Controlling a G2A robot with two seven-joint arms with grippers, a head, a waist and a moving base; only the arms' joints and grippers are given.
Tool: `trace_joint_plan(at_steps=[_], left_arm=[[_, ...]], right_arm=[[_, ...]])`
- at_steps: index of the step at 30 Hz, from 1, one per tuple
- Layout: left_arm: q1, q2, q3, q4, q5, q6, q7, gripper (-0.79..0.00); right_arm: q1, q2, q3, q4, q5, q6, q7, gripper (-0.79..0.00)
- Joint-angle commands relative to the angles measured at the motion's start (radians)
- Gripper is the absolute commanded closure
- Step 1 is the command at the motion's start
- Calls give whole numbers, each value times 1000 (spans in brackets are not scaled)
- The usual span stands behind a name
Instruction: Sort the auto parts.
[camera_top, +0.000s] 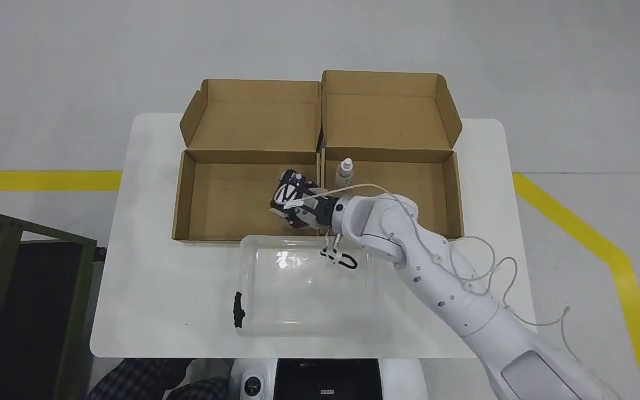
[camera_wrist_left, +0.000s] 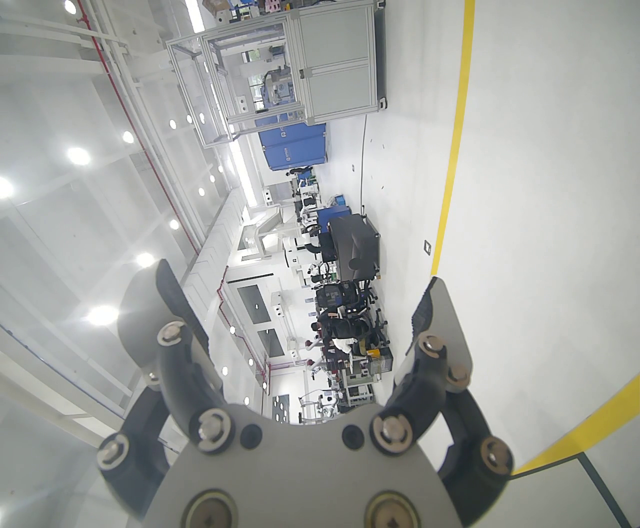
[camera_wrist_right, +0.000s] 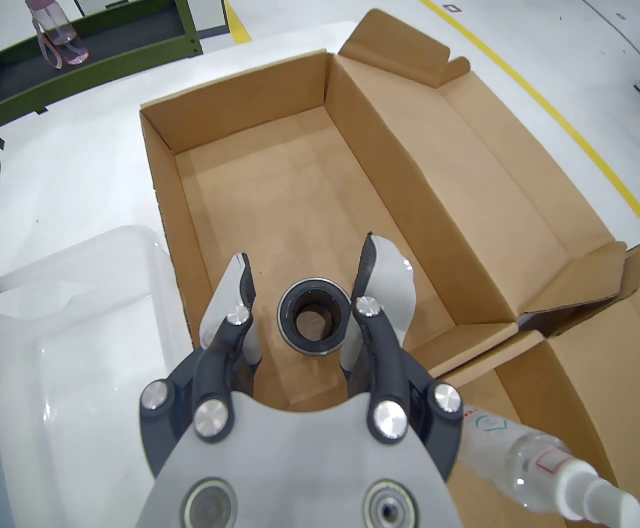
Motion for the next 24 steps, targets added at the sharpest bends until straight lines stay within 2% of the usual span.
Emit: trace_joint_plan(at_steps=[1, 9, 14, 24], left_arm=[[0, 0, 0, 0, 0, 0, 0, -785], [0, 0, 0, 0, 0, 0, 0, -785], [0, 0, 0, 0, 0, 0, 0, -785], [0, 0, 0, 0, 0, 0, 0, -785]], right_arm=[[-21, 7, 20, -35, -2, -8, -4, -379], [-139, 43, 134, -184, -27, -60, -44, -409], [-230, 71, 233, -260, -42, -102, -72, -517], [-466, 121, 454, -390, -125, -140, -242, -603]])
